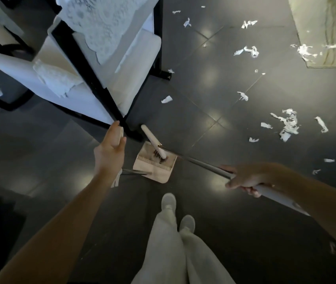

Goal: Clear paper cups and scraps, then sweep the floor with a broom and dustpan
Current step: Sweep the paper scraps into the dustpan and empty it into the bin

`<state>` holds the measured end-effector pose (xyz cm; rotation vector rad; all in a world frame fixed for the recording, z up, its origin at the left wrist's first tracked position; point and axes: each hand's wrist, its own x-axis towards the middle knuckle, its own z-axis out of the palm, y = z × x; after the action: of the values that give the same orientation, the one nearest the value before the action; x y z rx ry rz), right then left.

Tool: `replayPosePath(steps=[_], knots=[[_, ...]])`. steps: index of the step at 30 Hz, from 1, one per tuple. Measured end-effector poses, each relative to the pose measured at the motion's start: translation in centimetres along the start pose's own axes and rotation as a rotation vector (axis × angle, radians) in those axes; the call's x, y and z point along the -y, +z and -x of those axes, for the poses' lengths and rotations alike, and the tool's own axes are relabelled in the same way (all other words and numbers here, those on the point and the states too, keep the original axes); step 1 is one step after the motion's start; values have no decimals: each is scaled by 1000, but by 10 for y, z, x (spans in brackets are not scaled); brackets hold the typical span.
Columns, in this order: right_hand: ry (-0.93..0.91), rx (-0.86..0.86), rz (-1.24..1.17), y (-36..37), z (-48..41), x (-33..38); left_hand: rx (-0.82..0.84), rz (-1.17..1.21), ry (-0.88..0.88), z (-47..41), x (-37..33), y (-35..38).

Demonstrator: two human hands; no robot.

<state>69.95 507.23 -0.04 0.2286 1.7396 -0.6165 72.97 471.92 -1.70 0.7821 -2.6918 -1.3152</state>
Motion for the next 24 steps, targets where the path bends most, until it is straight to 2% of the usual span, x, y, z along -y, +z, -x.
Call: replayPosePath(steps=[7,12,17,21,24], knots=[[-111,-144,91,-95,-22,49,-17,-1,75,-72,-46,35],[-118,-235,266,-172,-63,125,-44,85,-33,-157,-69,58],[-112,-373,436,-231,-130,201,-50,-39,92,-248,-92,69],[-85,-306,569,-249,-169,244,-108,-34,-21,-292,-104,79],[-69,-191,637,-256,-170,243,-92,-11,0,-312,-120,93]])
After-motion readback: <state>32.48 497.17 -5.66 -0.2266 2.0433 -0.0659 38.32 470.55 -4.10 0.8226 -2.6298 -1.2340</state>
